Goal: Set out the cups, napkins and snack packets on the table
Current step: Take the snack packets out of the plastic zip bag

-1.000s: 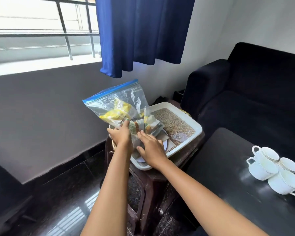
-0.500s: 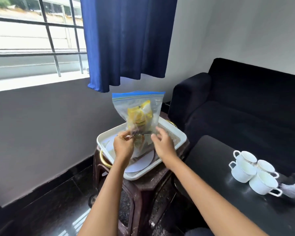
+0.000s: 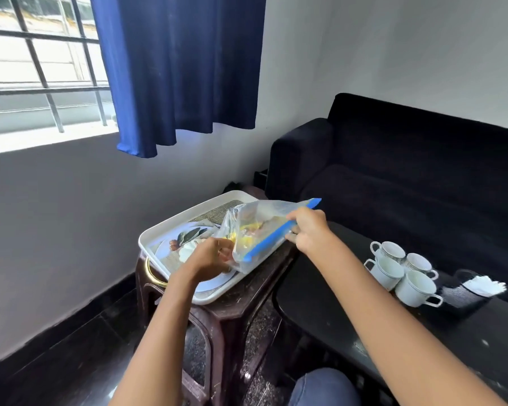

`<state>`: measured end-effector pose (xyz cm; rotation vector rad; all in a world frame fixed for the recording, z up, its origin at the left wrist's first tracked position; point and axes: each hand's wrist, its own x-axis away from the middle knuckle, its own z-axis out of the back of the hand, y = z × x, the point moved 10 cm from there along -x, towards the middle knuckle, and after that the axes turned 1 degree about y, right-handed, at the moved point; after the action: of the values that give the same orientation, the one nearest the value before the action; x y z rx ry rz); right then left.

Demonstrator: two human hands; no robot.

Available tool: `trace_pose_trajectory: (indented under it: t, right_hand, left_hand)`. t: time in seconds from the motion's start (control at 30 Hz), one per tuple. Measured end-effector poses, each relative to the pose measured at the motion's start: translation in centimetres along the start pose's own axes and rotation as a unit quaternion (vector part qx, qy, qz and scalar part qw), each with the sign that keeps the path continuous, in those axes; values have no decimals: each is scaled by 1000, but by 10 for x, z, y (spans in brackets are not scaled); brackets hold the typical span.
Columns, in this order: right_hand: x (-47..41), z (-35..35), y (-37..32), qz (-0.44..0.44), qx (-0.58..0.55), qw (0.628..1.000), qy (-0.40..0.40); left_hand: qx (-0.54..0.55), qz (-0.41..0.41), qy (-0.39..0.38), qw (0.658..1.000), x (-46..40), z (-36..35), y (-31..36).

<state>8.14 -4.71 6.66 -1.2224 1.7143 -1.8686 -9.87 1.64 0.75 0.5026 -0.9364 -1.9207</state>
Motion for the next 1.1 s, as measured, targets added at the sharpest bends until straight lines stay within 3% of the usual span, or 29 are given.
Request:
trace_pose_trajectory:
  t: [0.1, 0.2, 0.3, 0.43, 0.6, 0.77, 0.9, 1.1]
  right_hand:
    - [1, 12, 5, 37, 14, 999, 25]
    - [11, 18, 6, 86, 54, 994, 28]
    - [31, 14, 6, 154, 104, 982, 7]
    - [55, 11, 17, 221, 182, 958, -12]
    - [73, 22, 40, 267, 231, 936, -15]
    - [79, 36, 62, 265, 216, 940, -23]
    - [75, 46, 75, 228, 133, 964, -44]
    - [62, 93, 74, 172, -15, 983, 70]
  left_hand:
    - [-35, 33, -12, 999, 5, 9, 5]
    - [-59, 52, 137, 987, 14, 48, 21]
    - [58, -1, 271, 961, 26, 70, 52]
    - [185, -68, 199, 960, 18, 36, 97]
    - [175, -84, 109, 975, 9, -18, 125]
    - [92, -59, 138, 984, 11, -36, 120]
    - [80, -54, 122, 988, 9, -46, 114]
    - [60, -90, 30, 994, 9, -73, 119]
